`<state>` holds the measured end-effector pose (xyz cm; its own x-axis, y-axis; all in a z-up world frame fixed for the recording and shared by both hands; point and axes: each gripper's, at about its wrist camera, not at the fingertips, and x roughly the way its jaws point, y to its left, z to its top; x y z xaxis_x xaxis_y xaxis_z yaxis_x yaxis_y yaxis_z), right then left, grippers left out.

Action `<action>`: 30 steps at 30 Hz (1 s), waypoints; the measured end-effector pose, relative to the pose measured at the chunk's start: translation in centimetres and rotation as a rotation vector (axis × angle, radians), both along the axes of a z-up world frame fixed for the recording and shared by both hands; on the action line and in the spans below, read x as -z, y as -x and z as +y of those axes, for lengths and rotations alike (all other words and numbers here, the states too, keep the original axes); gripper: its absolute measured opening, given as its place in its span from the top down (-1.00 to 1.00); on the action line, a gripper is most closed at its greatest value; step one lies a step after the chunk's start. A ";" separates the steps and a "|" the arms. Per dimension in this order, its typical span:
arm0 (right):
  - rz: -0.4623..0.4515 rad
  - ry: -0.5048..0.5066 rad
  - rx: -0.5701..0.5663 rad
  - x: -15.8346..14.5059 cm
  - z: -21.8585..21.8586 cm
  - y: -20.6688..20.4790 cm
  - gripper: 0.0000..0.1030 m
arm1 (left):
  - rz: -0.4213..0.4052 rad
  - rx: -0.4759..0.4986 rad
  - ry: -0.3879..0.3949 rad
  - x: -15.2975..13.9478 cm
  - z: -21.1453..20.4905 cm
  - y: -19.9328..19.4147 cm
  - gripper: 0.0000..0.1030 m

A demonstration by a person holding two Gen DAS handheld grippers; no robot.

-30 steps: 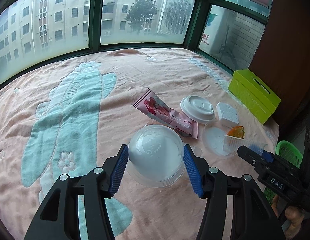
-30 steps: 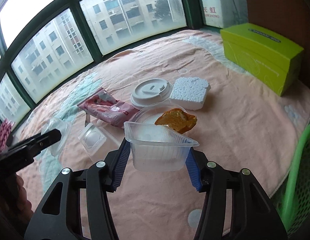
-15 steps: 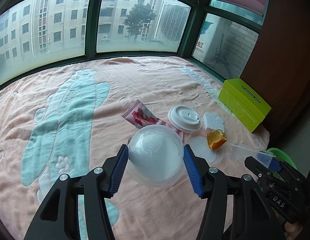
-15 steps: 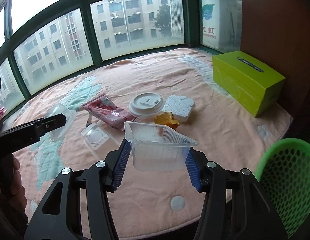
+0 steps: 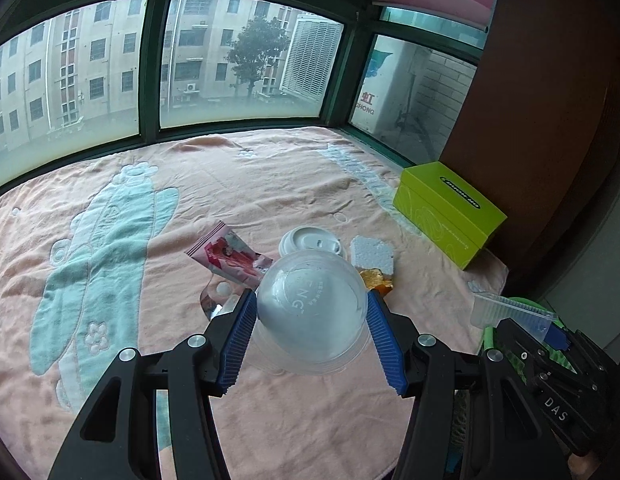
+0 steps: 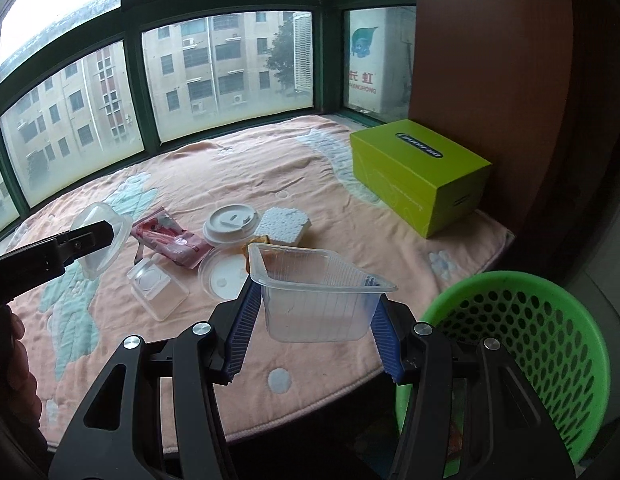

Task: Collect trash
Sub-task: 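Grasp the clear rectangular container with the right tool while the left tool holds the cup, then carry both items over the green basket, right tool releasing container while left tool releases cup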

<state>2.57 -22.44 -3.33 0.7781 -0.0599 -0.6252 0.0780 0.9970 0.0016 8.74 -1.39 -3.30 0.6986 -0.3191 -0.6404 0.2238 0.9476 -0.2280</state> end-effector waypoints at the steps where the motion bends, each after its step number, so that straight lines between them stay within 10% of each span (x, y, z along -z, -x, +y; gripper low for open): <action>1: -0.001 0.001 0.010 -0.1 -0.3 0.3 -0.04 | -0.002 0.008 0.001 -0.2 -0.4 0.1 -0.06; 30: 0.057 0.015 0.402 0.6 -13.5 8.8 -0.06 | -0.051 0.252 0.004 -3.0 -11.9 2.2 -0.06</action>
<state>-6.25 -35.93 -3.90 0.6548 -0.3619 -0.6635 0.4615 0.8867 -0.0283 6.59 -13.25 -0.33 0.6280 -0.4897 -0.6048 0.4642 0.8595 -0.2139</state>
